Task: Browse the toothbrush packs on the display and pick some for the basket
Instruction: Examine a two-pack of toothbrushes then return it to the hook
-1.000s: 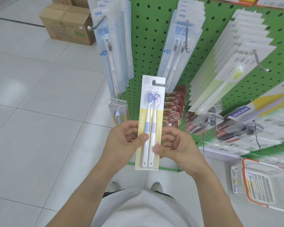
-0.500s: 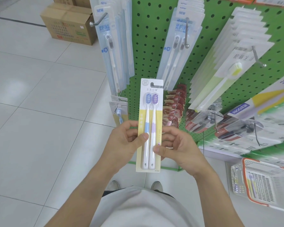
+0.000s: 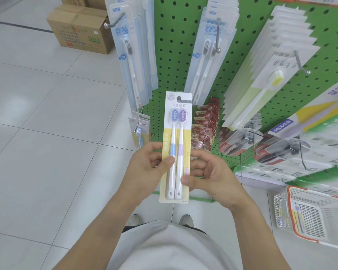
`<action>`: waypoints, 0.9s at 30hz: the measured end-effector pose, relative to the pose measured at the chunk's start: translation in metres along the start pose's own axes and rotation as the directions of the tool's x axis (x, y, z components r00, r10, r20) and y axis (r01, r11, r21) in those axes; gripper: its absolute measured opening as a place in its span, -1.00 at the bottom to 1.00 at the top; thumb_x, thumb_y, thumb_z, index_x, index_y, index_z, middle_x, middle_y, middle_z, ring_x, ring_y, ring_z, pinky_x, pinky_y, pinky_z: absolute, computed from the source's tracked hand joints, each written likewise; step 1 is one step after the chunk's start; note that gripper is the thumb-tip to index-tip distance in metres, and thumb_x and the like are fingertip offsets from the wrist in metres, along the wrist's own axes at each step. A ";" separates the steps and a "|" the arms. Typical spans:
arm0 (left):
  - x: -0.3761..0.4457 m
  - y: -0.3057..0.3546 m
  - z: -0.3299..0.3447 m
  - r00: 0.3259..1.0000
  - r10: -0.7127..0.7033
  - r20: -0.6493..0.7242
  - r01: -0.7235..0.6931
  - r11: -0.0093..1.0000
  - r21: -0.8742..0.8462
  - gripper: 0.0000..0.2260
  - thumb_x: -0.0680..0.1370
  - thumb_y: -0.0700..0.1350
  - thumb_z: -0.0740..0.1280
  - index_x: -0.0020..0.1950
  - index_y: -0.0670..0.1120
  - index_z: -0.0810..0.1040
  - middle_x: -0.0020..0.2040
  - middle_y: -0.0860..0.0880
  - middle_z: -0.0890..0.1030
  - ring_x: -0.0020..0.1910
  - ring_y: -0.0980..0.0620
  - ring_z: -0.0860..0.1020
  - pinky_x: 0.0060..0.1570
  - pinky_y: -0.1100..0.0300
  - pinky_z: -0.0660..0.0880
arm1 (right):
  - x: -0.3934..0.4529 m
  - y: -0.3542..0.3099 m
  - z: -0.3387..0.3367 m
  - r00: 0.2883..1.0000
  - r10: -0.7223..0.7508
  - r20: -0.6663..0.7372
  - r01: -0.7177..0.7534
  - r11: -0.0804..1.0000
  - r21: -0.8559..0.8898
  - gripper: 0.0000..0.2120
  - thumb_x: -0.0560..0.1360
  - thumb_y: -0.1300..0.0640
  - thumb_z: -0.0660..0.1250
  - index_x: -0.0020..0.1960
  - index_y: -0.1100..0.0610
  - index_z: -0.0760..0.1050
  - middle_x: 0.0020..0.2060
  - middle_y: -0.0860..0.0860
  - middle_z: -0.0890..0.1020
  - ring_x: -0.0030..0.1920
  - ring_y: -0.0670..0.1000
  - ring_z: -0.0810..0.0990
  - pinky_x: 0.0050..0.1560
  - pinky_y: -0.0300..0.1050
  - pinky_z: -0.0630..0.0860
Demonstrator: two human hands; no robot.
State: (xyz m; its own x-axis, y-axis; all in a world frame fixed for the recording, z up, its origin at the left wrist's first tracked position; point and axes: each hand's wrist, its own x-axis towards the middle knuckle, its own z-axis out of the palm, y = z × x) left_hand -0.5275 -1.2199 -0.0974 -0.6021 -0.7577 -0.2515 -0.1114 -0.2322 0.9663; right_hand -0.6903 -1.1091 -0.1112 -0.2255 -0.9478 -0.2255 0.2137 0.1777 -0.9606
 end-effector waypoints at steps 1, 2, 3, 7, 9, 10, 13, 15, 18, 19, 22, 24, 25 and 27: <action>0.000 0.000 0.000 1.000 -0.008 0.013 0.008 1.000 -0.015 -0.80 0.58 -0.29 0.39 0.18 -0.13 0.54 -0.02 -0.10 0.74 0.01 -0.21 0.68 0.11 0.01 0.58 | 0.000 0.001 0.000 1.000 0.004 -0.003 -0.004 1.000 0.006 -0.47 0.38 0.37 0.55 0.32 0.17 0.54 -0.09 0.19 0.70 -0.22 0.09 0.63 -0.23 -0.05 0.60; -0.001 0.001 0.000 1.000 -0.011 0.024 0.012 1.000 -0.026 -0.79 0.58 -0.29 0.38 0.20 -0.15 0.53 -0.01 -0.11 0.74 0.02 -0.18 0.69 0.12 0.01 0.58 | 0.000 0.001 -0.001 1.000 0.006 -0.009 -0.006 1.000 0.008 -0.46 0.37 0.35 0.55 0.32 0.17 0.54 -0.09 0.19 0.70 -0.21 0.10 0.62 -0.23 -0.05 0.60; -0.001 0.001 0.001 0.999 -0.013 0.030 0.013 0.999 -0.029 -0.79 0.58 -0.29 0.38 0.21 -0.16 0.53 0.00 -0.11 0.74 0.02 -0.17 0.69 0.14 0.02 0.58 | 0.000 0.001 -0.001 1.000 0.008 -0.015 -0.008 1.000 0.005 -0.46 0.36 0.34 0.55 0.32 0.17 0.54 -0.09 0.20 0.70 -0.20 0.11 0.62 -0.22 -0.04 0.60; -0.001 -0.001 0.002 0.999 -0.012 0.033 0.012 1.000 -0.013 -0.80 0.59 -0.27 0.38 0.20 -0.15 0.51 0.00 -0.09 0.74 0.03 -0.15 0.70 0.14 0.04 0.58 | -0.001 0.004 0.000 1.000 0.018 -0.017 -0.018 1.000 0.020 -0.51 0.41 0.27 0.52 0.32 0.15 0.55 -0.08 0.18 0.68 -0.13 0.16 0.64 -0.16 0.08 0.62; -0.002 -0.001 0.003 1.000 -0.005 0.027 0.005 1.000 0.009 -0.81 0.59 -0.26 0.39 0.18 -0.12 0.53 -0.02 -0.06 0.75 0.00 -0.15 0.70 0.09 0.08 0.59 | -0.002 0.003 0.000 0.999 0.035 -0.005 -0.035 0.999 0.039 -0.55 0.44 0.26 0.49 0.32 0.16 0.54 -0.07 0.16 0.67 -0.10 0.19 0.67 -0.09 0.22 0.66; -0.002 -0.001 0.002 1.000 -0.004 0.017 0.004 1.000 0.010 -0.82 0.58 -0.26 0.39 0.16 -0.10 0.54 -0.03 -0.06 0.75 -0.02 -0.13 0.71 0.05 0.13 0.60 | -0.002 0.003 0.000 0.999 0.044 0.002 -0.044 0.998 0.037 -0.57 0.45 0.27 0.47 0.32 0.18 0.54 -0.06 0.18 0.66 -0.08 0.22 0.69 -0.05 0.28 0.66; -0.004 -0.001 0.002 1.000 -0.008 -0.021 0.007 1.000 -0.028 -0.82 0.57 -0.27 0.40 0.13 -0.08 0.56 -0.07 -0.05 0.75 -0.07 -0.06 0.72 -0.06 0.26 0.59 | -0.003 0.004 0.000 0.998 0.059 0.016 -0.059 0.998 0.005 -0.59 0.48 0.26 0.44 0.32 0.18 0.54 0.01 0.30 0.64 -0.03 0.29 0.70 0.00 0.37 0.64; -0.004 -0.001 0.002 0.999 -0.007 -0.033 0.006 0.999 -0.035 -0.82 0.57 -0.27 0.40 0.13 -0.08 0.56 -0.07 -0.05 0.75 -0.07 -0.05 0.72 -0.05 0.27 0.58 | -0.003 0.005 0.000 0.999 0.052 0.010 -0.052 0.999 0.002 -0.59 0.49 0.27 0.43 0.33 0.17 0.54 0.00 0.32 0.64 -0.04 0.30 0.70 -0.02 0.37 0.64; -0.005 0.001 0.002 1.000 -0.002 -0.017 0.001 0.999 -0.039 -0.82 0.58 -0.25 0.40 0.15 -0.08 0.57 -0.05 -0.06 0.75 -0.04 -0.07 0.71 -0.04 0.27 0.58 | -0.002 0.005 0.002 1.000 0.017 -0.009 -0.017 1.000 0.010 -0.59 0.49 0.31 0.43 0.33 0.18 0.55 -0.09 0.23 0.64 -0.10 0.26 0.70 -0.07 0.35 0.66; -0.005 0.003 0.001 1.000 -0.001 -0.002 0.000 0.999 -0.039 -0.82 0.58 -0.24 0.40 0.16 -0.10 0.57 -0.04 -0.06 0.75 -0.02 -0.09 0.71 -0.01 0.24 0.59 | -0.001 0.005 0.002 1.000 0.006 -0.015 -0.006 1.000 0.018 -0.59 0.50 0.33 0.43 0.33 0.19 0.55 -0.10 0.21 0.65 -0.11 0.25 0.69 -0.08 0.33 0.66; -0.006 0.004 -0.001 0.999 -0.002 0.053 0.002 1.000 0.015 -0.79 0.56 -0.20 0.43 0.19 -0.09 0.58 -0.02 -0.04 0.75 0.02 -0.15 0.70 0.11 0.07 0.60 | 0.000 0.003 0.005 0.998 -0.014 -0.061 0.017 0.998 0.052 -0.61 0.52 0.45 0.38 0.31 0.21 0.55 -0.18 0.13 0.69 -0.16 0.17 0.71 -0.12 0.20 0.69; -0.007 0.004 -0.002 0.998 0.003 0.062 -0.007 0.998 0.061 -0.77 0.55 -0.21 0.45 0.19 -0.08 0.57 -0.04 -0.02 0.75 0.00 -0.16 0.70 0.11 0.05 0.60 | 0.000 0.002 0.006 0.996 -0.018 -0.088 0.024 0.998 0.066 -0.60 0.51 0.47 0.36 0.30 0.20 0.56 -0.17 0.12 0.70 -0.16 0.15 0.72 -0.12 0.19 0.69; -0.007 0.004 -0.002 0.999 0.000 0.053 -0.003 0.998 0.067 -0.77 0.55 -0.22 0.45 0.19 -0.08 0.58 -0.06 -0.03 0.75 -0.02 -0.15 0.71 0.08 0.08 0.61 | 0.001 0.002 0.006 0.996 -0.022 -0.087 0.028 0.997 0.067 -0.61 0.51 0.46 0.38 0.29 0.19 0.57 -0.16 0.13 0.70 -0.15 0.15 0.72 -0.13 0.18 0.69; -0.008 0.004 -0.004 0.999 -0.020 0.038 0.017 0.998 0.054 -0.77 0.54 -0.23 0.46 0.17 -0.08 0.59 -0.09 -0.05 0.75 -0.07 -0.11 0.72 0.01 0.17 0.61 | 0.001 0.000 0.007 0.997 -0.032 -0.073 0.037 0.997 0.066 -0.69 0.52 0.37 0.41 0.25 0.20 0.59 -0.09 0.14 0.72 -0.11 0.14 0.71 -0.15 0.13 0.69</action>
State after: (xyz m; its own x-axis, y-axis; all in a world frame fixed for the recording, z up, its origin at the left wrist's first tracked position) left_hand -0.5204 -1.2170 -0.0917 -0.6291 -0.7296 -0.2681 -0.1646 -0.2120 0.9633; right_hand -0.6839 -1.1118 -0.1104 -0.3014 -0.9310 -0.2058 0.2673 0.1247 -0.9555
